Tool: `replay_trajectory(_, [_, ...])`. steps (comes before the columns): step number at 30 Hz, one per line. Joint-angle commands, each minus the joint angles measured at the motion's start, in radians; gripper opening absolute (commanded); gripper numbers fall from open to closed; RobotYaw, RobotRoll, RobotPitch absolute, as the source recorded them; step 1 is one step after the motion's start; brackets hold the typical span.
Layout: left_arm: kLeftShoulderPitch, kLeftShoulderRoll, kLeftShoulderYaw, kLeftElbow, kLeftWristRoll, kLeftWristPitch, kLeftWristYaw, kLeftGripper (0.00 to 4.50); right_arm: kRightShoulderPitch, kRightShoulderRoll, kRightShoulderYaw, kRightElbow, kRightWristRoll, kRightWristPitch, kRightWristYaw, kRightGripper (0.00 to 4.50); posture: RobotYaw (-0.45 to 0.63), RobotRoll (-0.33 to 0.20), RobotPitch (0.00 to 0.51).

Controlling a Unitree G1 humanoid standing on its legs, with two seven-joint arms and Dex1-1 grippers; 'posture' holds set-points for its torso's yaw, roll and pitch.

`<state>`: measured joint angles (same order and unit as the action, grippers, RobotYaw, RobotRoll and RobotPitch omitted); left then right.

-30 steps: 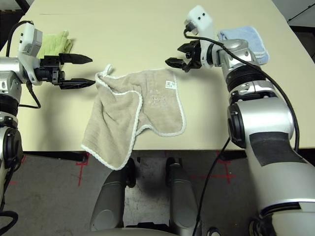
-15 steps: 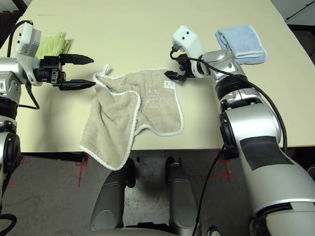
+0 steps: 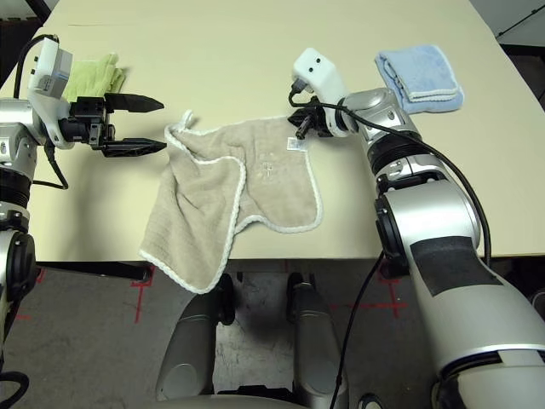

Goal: Fold the towel and set it aside.

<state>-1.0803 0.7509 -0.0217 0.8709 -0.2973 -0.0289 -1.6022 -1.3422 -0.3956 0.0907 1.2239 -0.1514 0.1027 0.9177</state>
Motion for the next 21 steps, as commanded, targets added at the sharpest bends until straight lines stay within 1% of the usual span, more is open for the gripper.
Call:
replay_trajectory(1, [0.023, 0.0, 0.0, -0.017, -0.013, 0.017, -0.012, 4.5, -0.023, -0.03, -0.058, 0.001, 0.054, 0.005, 0.012, 0.04, -0.01, 0.0, 0.34])
replay_trajectory(3, [0.024, -0.01, 0.021, -0.011, -0.008, 0.025, -0.007, 4.5, -0.025, -0.039, -0.092, -0.011, 0.085, -0.067, 0.007, 0.04, -0.01, 0.0, 0.338])
replay_trajectory(5, [0.026, -0.026, 0.04, -0.005, -0.004, 0.02, 0.025, 4.5, -0.03, -0.051, -0.125, -0.018, 0.106, -0.158, -0.037, 0.04, -0.01, 0.0, 0.335])
replay_trajectory(7, [0.023, -0.059, 0.067, 0.007, -0.003, 0.017, 0.098, 4.5, -0.066, -0.044, -0.191, -0.038, 0.171, -0.285, -0.044, 0.04, -0.02, 0.0, 0.325])
replay_trajectory(9, [0.015, -0.086, 0.089, 0.012, -0.006, 0.03, 0.157, 4.5, -0.108, -0.033, -0.236, -0.045, 0.219, -0.36, -0.035, 0.04, -0.02, 0.0, 0.32])
replay_trajectory(13, [0.007, -0.118, 0.11, 0.006, -0.005, 0.036, 0.201, 4.5, -0.194, -0.024, -0.276, -0.037, 0.263, -0.446, -0.015, 0.04, -0.02, 0.0, 0.314])
replay_trajectory(21, [-0.04, -0.177, 0.148, 0.032, -0.012, 0.046, 0.264, 4.5, -0.446, -0.036, -0.364, -0.033, 0.357, -0.519, -0.048, 0.04, -0.03, 0.0, 0.298])
